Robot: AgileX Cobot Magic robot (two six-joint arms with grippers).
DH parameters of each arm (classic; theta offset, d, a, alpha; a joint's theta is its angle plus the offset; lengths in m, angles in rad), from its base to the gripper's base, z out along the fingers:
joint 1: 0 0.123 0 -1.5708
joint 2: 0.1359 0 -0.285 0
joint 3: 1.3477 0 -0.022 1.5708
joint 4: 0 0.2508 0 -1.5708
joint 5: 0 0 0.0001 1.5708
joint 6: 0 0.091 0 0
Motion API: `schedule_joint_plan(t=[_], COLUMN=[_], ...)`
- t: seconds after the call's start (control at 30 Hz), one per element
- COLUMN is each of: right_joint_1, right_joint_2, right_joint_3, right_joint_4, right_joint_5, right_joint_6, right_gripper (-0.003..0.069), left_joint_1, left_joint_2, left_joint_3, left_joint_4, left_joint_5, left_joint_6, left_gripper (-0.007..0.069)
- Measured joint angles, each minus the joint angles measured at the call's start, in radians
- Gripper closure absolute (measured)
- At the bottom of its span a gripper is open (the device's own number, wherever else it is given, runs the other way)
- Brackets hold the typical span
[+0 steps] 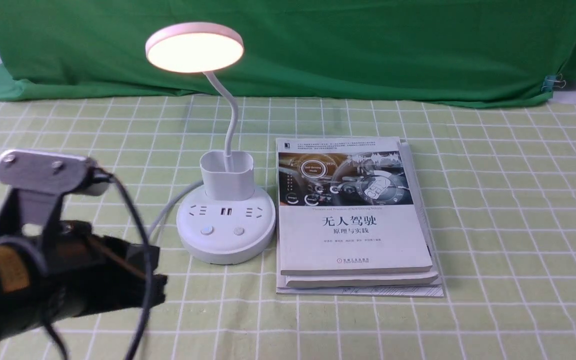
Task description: Turn on the table lamp on the green coffee tablecloth with your hand.
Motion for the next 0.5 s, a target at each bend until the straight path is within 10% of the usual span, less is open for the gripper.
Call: schedule_joint_plan(t=[0.5], right_joint_1=[0.0], right_joint_2=[0.0], right_joint_3=[0.0], right_joint_4=[0.0], right_joint_5=[0.0], right_joint_6=[0.0], right_gripper=[0.0414], left_joint_1=[0.0], left_joint_2=[-0.588], left_joint_3=[0.16], left_joint_4=[0.005], left_joint_5=[0.011], left_joint_6=[0.011], left_gripper=[0.0616])
